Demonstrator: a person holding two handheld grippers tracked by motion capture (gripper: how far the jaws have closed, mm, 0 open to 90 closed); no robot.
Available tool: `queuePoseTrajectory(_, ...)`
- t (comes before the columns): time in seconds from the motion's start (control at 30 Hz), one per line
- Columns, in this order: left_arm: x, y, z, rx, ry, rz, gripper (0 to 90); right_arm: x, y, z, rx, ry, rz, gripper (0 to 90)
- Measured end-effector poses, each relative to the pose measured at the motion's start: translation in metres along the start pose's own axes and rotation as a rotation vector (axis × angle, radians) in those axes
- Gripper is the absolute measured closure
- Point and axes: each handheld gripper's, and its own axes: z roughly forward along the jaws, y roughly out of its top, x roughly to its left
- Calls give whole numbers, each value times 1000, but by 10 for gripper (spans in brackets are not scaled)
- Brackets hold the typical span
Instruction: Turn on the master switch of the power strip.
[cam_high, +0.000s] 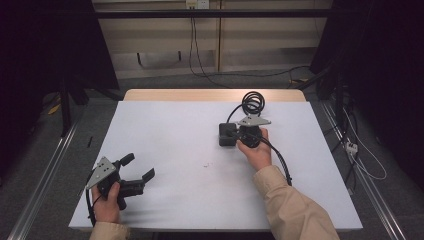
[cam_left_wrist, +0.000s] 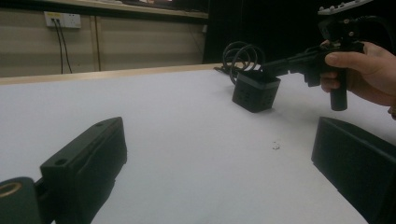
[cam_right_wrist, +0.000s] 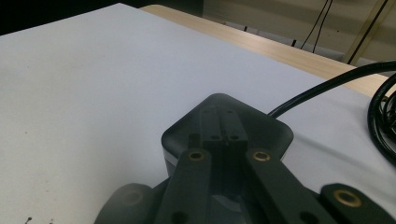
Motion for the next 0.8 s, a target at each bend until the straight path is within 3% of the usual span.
queuePoseTrajectory(0.57, 2, -1, -3, 3, 7, -3, 30, 1, 1, 1, -7, -7, 4, 898)
queuePoseTrajectory(0.8, 2, -1, -5, 0, 11, -5, 30, -1, 2, -3, -3, -26, 22, 693)
